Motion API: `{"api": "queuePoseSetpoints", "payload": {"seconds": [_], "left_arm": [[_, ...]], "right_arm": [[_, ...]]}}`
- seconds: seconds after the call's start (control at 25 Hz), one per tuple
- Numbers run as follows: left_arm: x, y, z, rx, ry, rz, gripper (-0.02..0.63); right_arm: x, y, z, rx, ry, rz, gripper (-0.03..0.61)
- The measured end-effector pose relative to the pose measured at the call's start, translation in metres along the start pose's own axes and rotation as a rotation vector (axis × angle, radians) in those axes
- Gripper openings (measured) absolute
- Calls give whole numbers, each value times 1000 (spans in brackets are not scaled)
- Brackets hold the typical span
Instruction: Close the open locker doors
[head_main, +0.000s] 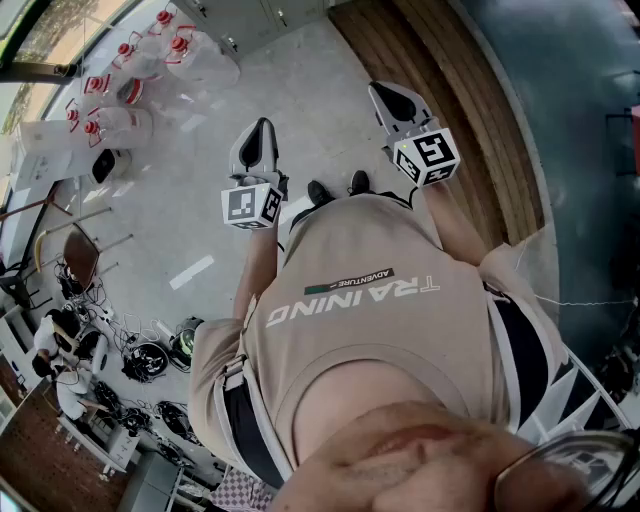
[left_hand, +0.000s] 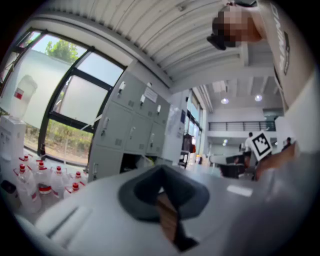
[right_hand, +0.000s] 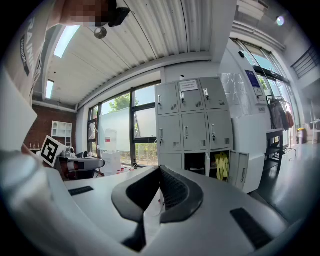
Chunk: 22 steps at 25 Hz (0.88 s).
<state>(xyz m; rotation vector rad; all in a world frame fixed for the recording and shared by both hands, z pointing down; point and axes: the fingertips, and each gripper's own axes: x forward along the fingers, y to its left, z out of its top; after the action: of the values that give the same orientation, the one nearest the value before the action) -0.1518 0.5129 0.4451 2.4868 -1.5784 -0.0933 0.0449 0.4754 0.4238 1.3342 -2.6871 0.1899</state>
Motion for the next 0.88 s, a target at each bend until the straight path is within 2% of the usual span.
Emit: {"api": "queuePoseSetpoints", "payload": {"seconds": [0.2,0.36,0.52,0.72,0.88], "left_arm": [[14,16,8,43,-42,-57,5],[22,23,7,23,-59,-100,5],[31,34,7,5,-64,-134,5],[46,40,-5,-19,-41,-160,5],[61,46,-25,-32,24,-173,5]], "right_arm": [[24,8,-7,18,-2,-12,12],[28,10,-4,7,1,-46,12],[37,7,9,31,-41,-85,12],[53,-5,-9,13,24,-107,12],[75,-14,-27,37,73,-96,12]]}}
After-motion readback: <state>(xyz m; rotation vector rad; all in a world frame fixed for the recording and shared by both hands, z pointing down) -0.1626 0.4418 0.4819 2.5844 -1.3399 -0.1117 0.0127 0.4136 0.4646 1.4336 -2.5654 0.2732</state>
